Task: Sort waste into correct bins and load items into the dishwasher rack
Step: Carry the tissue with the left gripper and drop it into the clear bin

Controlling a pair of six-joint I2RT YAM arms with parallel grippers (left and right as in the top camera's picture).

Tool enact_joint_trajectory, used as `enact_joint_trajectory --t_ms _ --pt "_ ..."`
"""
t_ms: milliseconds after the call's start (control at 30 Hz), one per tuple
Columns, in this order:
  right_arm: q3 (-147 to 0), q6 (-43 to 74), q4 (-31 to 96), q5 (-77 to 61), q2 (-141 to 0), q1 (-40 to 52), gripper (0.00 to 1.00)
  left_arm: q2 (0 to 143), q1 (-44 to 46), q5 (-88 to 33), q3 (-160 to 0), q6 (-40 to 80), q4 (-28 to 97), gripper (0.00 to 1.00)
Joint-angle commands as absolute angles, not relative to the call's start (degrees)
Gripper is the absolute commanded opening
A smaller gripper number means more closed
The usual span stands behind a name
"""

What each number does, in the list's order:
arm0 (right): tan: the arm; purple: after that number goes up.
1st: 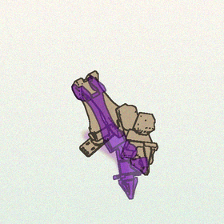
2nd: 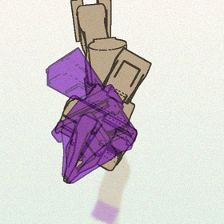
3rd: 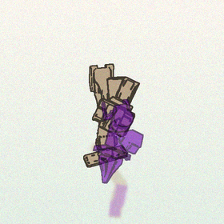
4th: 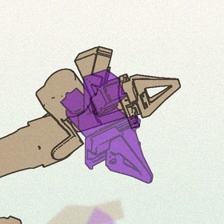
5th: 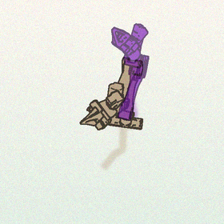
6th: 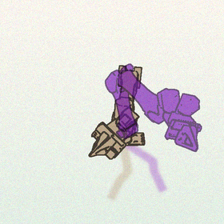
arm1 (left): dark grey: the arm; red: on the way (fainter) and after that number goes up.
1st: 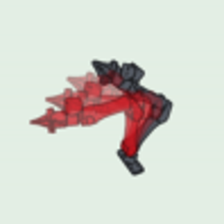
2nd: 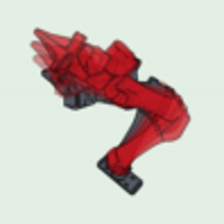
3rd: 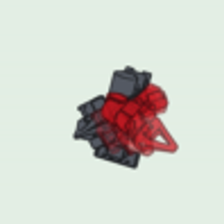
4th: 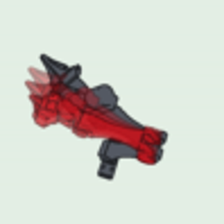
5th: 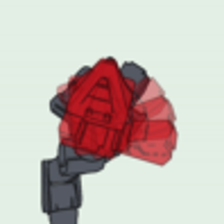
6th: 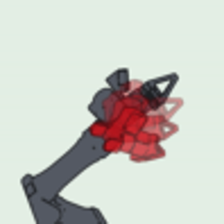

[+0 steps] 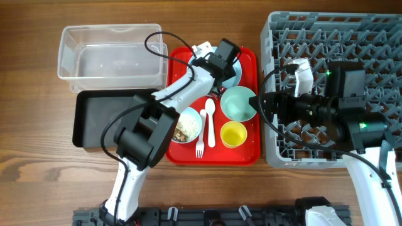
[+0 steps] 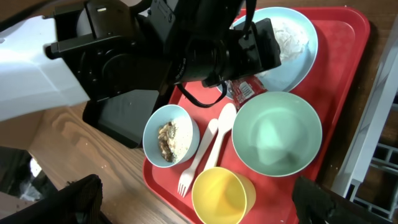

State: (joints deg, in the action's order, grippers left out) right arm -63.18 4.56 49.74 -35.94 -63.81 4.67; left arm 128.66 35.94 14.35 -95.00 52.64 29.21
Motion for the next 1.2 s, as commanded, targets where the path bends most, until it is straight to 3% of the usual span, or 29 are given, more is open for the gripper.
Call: enact_joint_trajectory --t_ms 0,100,133,267,300,800,1167 --pt "-64.49 5.13 49.78 -35.44 -64.29 4.54 1.00 130.98 36.27 14.44 -95.68 53.21 29.26 0.80" --pt "-64.49 5.13 49.80 -35.44 -64.29 4.54 1.00 131.00 36.27 14.46 -95.68 53.21 28.80 0.63" --pt "-64.49 5.13 49.80 -35.44 -64.29 4.54 1.00 131.00 36.27 14.44 -95.68 53.21 28.60 0.47" --pt "-64.49 5.10 49.80 -35.46 -64.29 4.54 1.00 131.00 36.27 14.44 -95.68 53.19 28.47 0.09" --pt "-64.49 5.10 49.82 -35.46 -64.29 4.54 1.00 131.00 36.27 14.44 -95.68 53.19 28.47 0.04" --pt "-64.49 5.13 49.84 -35.46 -64.29 4.54 1.00 117.19 34.22 14.90 -95.70 46.46 34.61 0.04" --pt "-64.49 5.13 49.80 -35.46 -64.29 4.54 1.00 104.71 26.85 14.92 -95.70 46.59 44.82 0.04"
